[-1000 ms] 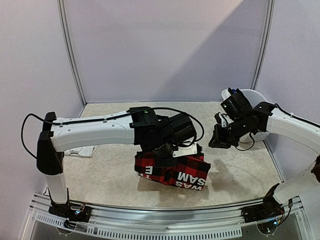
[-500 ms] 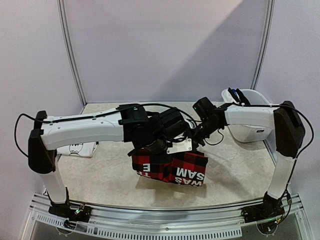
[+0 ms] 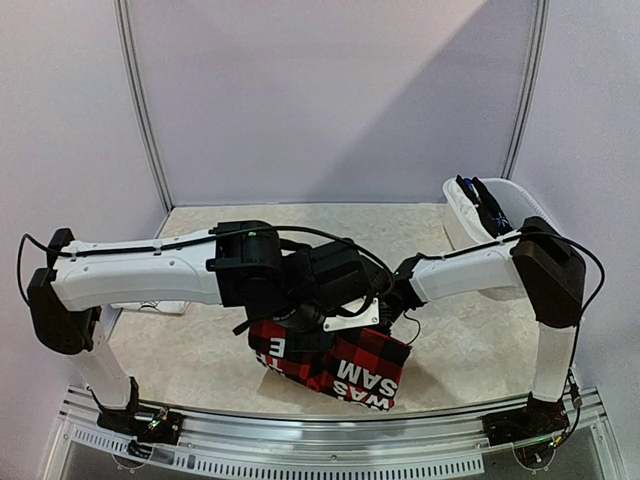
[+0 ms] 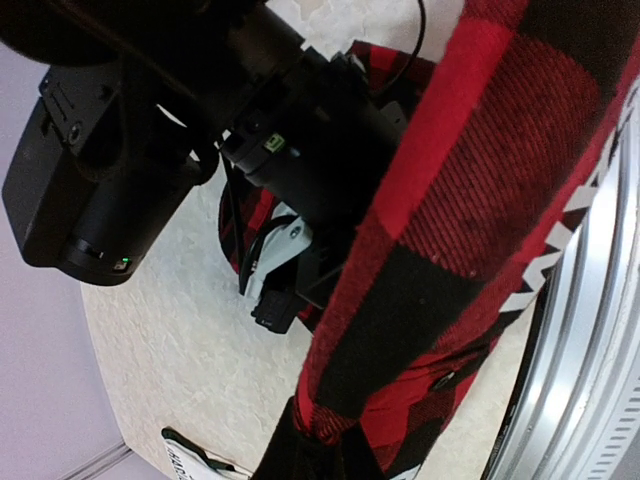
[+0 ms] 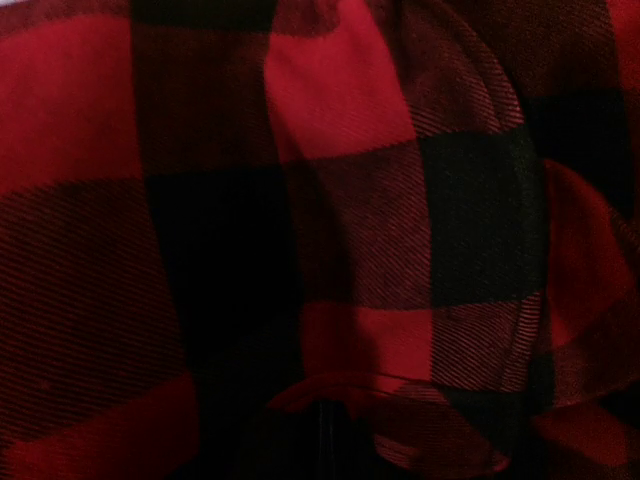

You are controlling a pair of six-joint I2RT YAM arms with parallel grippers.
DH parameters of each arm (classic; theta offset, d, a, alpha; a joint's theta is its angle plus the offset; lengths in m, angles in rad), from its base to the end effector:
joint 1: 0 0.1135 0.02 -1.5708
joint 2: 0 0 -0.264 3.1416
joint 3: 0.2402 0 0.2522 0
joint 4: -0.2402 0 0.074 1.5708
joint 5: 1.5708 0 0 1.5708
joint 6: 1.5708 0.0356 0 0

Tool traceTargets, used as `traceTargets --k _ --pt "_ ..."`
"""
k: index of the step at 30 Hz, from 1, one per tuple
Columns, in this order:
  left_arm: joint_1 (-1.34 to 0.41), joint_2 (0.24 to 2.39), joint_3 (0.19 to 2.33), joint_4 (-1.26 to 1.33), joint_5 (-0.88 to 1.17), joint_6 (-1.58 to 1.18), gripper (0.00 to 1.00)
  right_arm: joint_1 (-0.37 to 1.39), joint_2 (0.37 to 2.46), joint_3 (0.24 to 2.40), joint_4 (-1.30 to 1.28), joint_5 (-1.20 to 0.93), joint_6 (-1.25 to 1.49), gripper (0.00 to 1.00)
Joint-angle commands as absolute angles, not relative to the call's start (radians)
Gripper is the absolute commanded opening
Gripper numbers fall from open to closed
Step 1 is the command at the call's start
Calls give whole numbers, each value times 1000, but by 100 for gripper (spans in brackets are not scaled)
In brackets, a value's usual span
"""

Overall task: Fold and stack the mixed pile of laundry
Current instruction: Fold the 2/3-rectangle-folded shirt at the center of the board.

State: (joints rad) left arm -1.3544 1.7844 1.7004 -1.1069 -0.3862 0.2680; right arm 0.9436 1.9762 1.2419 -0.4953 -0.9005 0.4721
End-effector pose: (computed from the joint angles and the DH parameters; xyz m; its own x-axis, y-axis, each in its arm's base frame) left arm 0.0914 -0.3534 0.3114 0.0394 0.9635 -0.2650 0.8963 0.0831 0.4355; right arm 0.1994 0.3227 0.1459 -0.7913 -0.6103 0.0378 -0.3335 0.4826 0.8099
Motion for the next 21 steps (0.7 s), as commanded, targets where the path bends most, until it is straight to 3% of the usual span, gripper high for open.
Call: traceTargets --k 1,10,21 --pt "-1381 1742 1739 -1154 -453 226 0 997 1903 1207 -414 -924 560 0" --pt "-1385 1785 1723 -1108 -443 239 0 1011 1846 1161 -455 -730 606 0" --pt "-1368 1874 1723 -1029 -401 308 0 888 1779 1156 -598 -592 579 5"
